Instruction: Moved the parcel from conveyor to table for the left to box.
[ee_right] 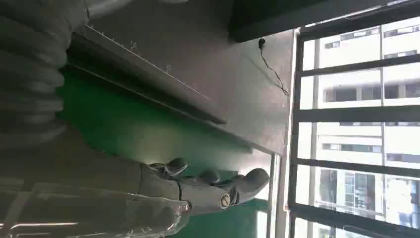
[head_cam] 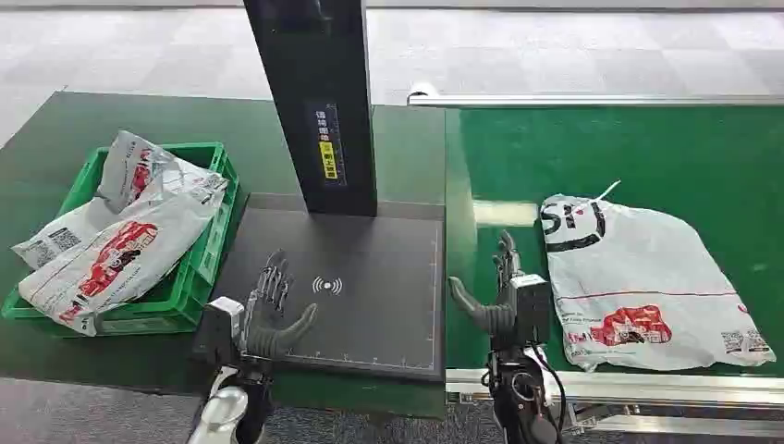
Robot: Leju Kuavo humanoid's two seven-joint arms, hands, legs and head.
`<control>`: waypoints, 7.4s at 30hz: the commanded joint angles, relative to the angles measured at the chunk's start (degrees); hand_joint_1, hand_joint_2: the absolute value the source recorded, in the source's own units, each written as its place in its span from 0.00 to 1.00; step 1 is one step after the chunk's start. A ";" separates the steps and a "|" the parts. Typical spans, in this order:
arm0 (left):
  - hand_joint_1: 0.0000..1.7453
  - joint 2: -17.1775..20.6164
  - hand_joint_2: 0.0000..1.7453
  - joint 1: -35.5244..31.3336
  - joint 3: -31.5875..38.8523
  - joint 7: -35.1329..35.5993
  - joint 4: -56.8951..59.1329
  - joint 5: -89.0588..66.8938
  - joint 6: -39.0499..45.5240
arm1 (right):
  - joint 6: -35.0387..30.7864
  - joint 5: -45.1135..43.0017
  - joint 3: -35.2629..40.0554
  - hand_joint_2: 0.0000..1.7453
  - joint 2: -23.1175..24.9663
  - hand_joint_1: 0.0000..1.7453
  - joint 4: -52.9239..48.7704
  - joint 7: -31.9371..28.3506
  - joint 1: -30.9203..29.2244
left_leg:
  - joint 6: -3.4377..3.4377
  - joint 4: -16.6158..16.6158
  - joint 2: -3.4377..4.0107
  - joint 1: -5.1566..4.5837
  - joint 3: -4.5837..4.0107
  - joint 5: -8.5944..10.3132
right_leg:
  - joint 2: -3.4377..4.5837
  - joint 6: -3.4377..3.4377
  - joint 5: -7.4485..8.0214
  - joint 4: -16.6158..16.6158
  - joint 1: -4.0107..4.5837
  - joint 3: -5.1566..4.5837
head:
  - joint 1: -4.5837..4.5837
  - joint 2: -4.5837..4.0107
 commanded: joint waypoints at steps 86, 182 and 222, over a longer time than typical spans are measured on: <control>0.00 0.17 1.00 3.61 1.96 2.63 -0.03 -1.87 1.29 | -5.03 66.93 -11.38 1.00 -8.20 1.00 11.43 33.39 0.32 | 0.04 -0.07 -0.10 -0.04 0.45 0.04 | -0.02 0.01 0.03 -0.11 -0.05 0.48 | 0.00 0.00; 0.00 0.67 1.00 3.70 13.40 -0.28 -4.60 -5.59 4.46 | 17.78 9.94 22.26 1.00 -2.23 0.00 -10.45 4.77 -15.12 | -0.07 -0.12 -0.03 0.10 0.30 0.10 | 0.01 -0.02 0.03 -0.11 0.12 0.31 | 0.00 0.00; 0.00 5.19 1.00 16.55 6.19 -0.94 -3.32 -68.99 38.36 | 22.50 -14.96 -17.84 1.00 -5.57 0.00 -27.81 -1.68 13.69 | -0.01 -0.16 -0.03 -0.05 0.29 0.05 | -0.01 -0.01 -0.03 -0.07 -0.05 0.23 | 0.02 0.00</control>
